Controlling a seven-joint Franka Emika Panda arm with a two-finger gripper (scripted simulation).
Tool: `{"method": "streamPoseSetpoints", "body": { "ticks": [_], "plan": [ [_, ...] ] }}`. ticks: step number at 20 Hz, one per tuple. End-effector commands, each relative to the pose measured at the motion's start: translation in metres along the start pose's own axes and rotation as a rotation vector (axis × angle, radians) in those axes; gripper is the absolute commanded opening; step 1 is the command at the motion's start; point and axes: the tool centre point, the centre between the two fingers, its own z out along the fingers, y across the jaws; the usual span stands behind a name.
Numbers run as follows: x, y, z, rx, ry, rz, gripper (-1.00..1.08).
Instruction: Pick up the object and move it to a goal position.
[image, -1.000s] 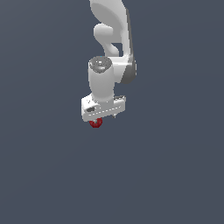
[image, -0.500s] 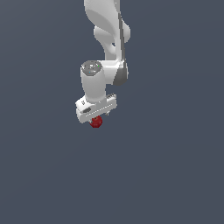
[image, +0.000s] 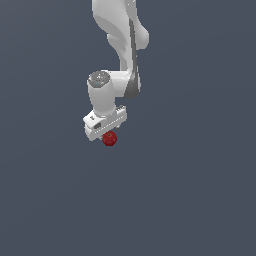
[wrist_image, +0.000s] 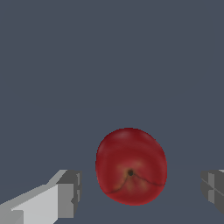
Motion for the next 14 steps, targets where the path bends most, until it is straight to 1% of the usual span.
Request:
{"method": "streamPoseSetpoints", "body": {
  "ticks": [1,10,14],
  "plan": [
    [-0.005,0.000,0.003,0.000,0.000,-0.025,1.00],
    [-0.009,0.000,0.006,0.001,0.000,-0.047,1.00],
    [-0.009,0.000,0.014,0.001,0.000,-0.048,1.00]
  ]
}}
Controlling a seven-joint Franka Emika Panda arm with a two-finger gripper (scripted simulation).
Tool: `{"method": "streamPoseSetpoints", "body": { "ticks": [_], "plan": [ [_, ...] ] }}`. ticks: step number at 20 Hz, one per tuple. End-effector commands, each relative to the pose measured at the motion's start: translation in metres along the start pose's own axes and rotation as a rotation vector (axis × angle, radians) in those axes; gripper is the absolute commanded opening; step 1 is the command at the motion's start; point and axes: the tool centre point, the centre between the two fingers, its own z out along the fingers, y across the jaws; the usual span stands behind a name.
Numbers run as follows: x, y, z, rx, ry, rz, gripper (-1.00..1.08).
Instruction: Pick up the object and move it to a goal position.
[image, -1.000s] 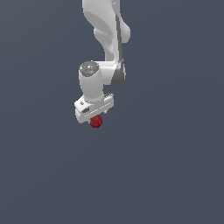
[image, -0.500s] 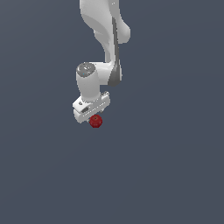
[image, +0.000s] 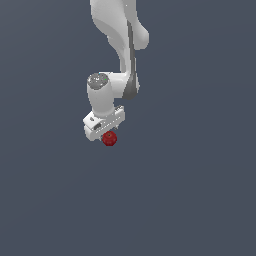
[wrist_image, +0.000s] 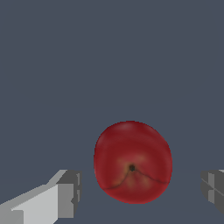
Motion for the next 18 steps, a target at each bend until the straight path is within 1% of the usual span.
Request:
{"method": "streamPoseSetpoints", "body": {
  "ticks": [1,8,13,14,18],
  "plan": [
    [0.000,0.000,0.007,0.001,0.000,-0.001,1.00],
    [-0.001,-0.001,0.039,0.001,0.000,-0.003,1.00],
    [-0.001,-0.001,0.046,0.001,0.000,-0.004,1.00],
    [-0.001,-0.001,0.046,0.001,0.000,-0.004,-1.00],
    [-0.001,-0.001,0.046,0.001,0.000,-0.004,-1.00]
  ]
}}
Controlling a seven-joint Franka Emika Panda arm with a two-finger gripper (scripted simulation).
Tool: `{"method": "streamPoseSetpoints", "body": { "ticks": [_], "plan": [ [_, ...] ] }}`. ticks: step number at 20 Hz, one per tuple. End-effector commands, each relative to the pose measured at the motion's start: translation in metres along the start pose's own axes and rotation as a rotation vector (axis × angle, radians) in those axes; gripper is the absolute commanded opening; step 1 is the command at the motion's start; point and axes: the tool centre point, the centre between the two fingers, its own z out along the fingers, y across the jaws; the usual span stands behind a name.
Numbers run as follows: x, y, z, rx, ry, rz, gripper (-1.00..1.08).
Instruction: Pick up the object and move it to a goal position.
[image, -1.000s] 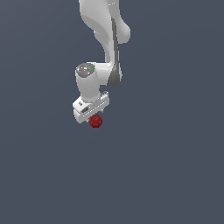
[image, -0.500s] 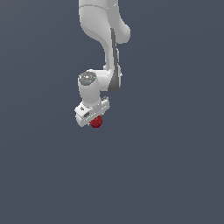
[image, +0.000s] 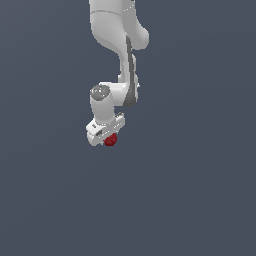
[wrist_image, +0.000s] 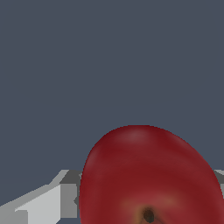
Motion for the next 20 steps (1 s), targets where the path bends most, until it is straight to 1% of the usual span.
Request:
{"method": "streamPoseSetpoints", "body": {
  "ticks": [1,7,11,15,20],
  "plan": [
    [0.000,-0.001,0.001,0.002,-0.001,-0.001,-1.00],
    [0.000,0.000,0.000,0.000,0.000,0.000,-1.00],
    [0.004,-0.006,-0.005,0.000,0.000,0.000,-1.00],
    [0.014,-0.019,-0.017,0.000,0.000,0.000,-1.00],
    [0.036,-0.048,-0.043,-0.001,-0.001,-0.001,-1.00]
  ]
}}
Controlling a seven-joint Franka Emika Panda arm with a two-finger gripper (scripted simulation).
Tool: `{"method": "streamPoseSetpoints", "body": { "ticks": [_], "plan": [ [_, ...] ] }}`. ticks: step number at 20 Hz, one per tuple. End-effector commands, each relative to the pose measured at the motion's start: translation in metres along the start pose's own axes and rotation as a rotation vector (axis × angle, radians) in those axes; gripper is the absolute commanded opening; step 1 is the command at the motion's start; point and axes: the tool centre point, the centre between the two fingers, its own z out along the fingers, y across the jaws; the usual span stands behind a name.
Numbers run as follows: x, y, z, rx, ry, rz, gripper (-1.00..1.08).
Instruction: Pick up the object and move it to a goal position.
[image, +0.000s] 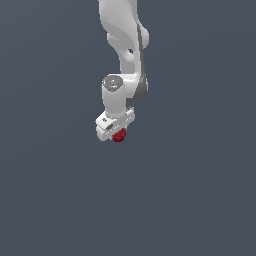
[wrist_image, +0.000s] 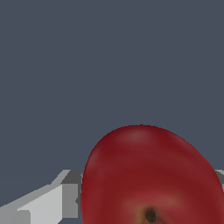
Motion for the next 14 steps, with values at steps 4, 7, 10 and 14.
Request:
{"method": "streamPoseSetpoints", "body": {
  "ticks": [4,7,10,14],
  "plan": [
    [0.032,-0.041,-0.039,-0.003,0.001,-0.002,-1.00],
    [0.050,-0.065,-0.061,-0.003,0.001,-0.002,-1.00],
    [0.068,-0.086,-0.081,-0.003,0.001,-0.002,-1.00],
    [0.088,-0.110,-0.104,-0.002,0.001,-0.002,-1.00]
  ]
}}
